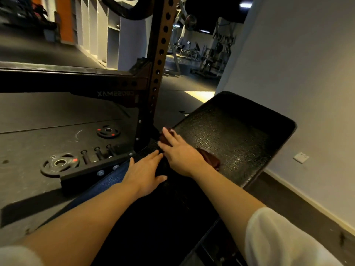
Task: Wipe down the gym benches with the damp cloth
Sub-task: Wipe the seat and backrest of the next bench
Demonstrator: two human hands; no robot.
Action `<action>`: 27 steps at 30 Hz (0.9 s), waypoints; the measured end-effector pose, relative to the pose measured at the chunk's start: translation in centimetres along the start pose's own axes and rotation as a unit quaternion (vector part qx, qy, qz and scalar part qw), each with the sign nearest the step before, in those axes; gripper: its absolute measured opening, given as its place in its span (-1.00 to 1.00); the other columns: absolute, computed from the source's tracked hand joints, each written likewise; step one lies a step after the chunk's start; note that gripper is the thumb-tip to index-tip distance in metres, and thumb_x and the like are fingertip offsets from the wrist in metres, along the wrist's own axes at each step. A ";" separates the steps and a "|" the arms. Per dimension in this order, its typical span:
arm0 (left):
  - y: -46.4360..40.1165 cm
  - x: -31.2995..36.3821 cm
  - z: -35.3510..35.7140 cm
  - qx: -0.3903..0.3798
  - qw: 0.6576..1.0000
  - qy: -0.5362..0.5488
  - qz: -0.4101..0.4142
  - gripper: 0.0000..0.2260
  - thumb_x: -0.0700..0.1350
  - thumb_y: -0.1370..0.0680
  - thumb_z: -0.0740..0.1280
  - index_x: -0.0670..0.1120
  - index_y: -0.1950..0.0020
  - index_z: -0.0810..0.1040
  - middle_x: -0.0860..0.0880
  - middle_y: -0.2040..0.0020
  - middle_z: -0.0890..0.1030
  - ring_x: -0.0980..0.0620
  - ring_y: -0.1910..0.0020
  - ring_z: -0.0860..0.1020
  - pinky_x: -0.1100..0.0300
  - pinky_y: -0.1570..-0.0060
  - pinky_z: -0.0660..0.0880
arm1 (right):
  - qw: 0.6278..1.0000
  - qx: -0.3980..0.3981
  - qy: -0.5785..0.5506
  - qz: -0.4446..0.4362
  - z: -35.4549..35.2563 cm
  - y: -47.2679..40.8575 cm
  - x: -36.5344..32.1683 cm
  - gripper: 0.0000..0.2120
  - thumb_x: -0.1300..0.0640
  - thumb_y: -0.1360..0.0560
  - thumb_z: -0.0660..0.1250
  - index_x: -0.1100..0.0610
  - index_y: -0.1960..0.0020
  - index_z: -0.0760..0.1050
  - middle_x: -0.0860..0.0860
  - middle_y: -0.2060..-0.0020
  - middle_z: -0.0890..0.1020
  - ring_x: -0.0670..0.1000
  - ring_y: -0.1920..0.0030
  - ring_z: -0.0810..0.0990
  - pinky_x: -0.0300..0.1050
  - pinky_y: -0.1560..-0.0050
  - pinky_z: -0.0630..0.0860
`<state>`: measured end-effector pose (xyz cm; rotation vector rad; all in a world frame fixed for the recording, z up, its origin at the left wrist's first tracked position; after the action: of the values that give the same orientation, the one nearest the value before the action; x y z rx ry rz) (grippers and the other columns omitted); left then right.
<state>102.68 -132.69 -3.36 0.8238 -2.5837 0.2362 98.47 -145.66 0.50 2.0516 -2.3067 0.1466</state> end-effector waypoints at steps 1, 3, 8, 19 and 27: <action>0.3 -0.2 0.1 0.028 0.999 0.022 -0.005 -0.38 0.05 -0.55 0.34 -0.02 -0.54 0.17 0.01 -0.55 0.17 -0.02 -0.49 0.23 -0.15 -0.46 0.09 | 1.000 -0.004 -0.004 -0.014 0.3 0.9 -0.7 -0.50 0.11 -0.64 0.10 0.05 -0.56 0.12 0.04 -0.56 -0.22 0.12 -0.55 -0.20 0.02 -0.51 -0.09; 1.5 -0.6 0.4 0.092 0.995 0.048 -0.004 -0.48 -0.02 -0.50 0.42 -0.03 -0.42 0.36 -0.02 -0.42 0.36 -0.04 -0.35 0.39 0.02 -0.38 0.28 | 0.999 -0.015 -0.014 -0.035 0.7 3.3 -1.5 -0.50 0.11 -0.64 0.11 0.04 -0.56 0.13 0.02 -0.56 -0.21 0.09 -0.55 -0.20 -0.01 -0.53 -0.11; 4.6 1.1 1.4 0.103 0.993 0.030 0.051 -0.47 -0.04 -0.47 0.45 -0.07 -0.40 0.41 -0.02 -0.37 0.41 -0.02 -0.33 0.40 0.14 -0.34 0.32 | 0.999 0.004 -0.013 -0.047 0.6 10.6 -1.7 -0.48 0.13 -0.60 0.17 0.01 -0.55 0.16 -0.02 -0.56 -0.19 0.04 -0.55 -0.19 -0.13 -0.48 -0.18; 10.0 7.4 3.6 0.034 0.989 -0.011 0.144 -0.58 -0.06 -0.49 0.43 -0.06 -0.31 0.46 0.02 -0.34 0.41 0.01 -0.29 0.38 0.16 -0.29 0.34 | 0.993 0.112 -0.031 -0.035 4.2 22.6 -3.2 -0.43 0.26 -0.40 0.44 0.13 -0.39 0.44 0.08 -0.54 0.16 0.12 -0.53 0.07 0.02 -0.45 0.24; 7.4 13.6 -0.2 -0.016 0.967 -0.089 0.240 -0.45 -0.04 -0.53 0.39 -0.05 -0.48 0.31 0.04 -0.48 0.27 0.05 -0.45 0.22 0.21 -0.38 0.17 | 0.901 0.358 -0.145 0.198 1.1 25.2 3.3 -0.49 0.30 -0.45 0.36 0.16 -0.39 0.43 0.18 -0.43 0.34 0.22 -0.39 0.35 0.01 -0.37 0.30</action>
<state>88.37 -133.65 2.51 0.1982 -2.9158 0.2680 73.04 -146.19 -1.24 1.8872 -3.2000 0.8864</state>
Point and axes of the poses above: each hand's wrist, its own y-axis away from the middle knuckle, its own z-axis out of the palm, x = y × z, the point moved 2 cm from there along -y, towards the middle knuckle
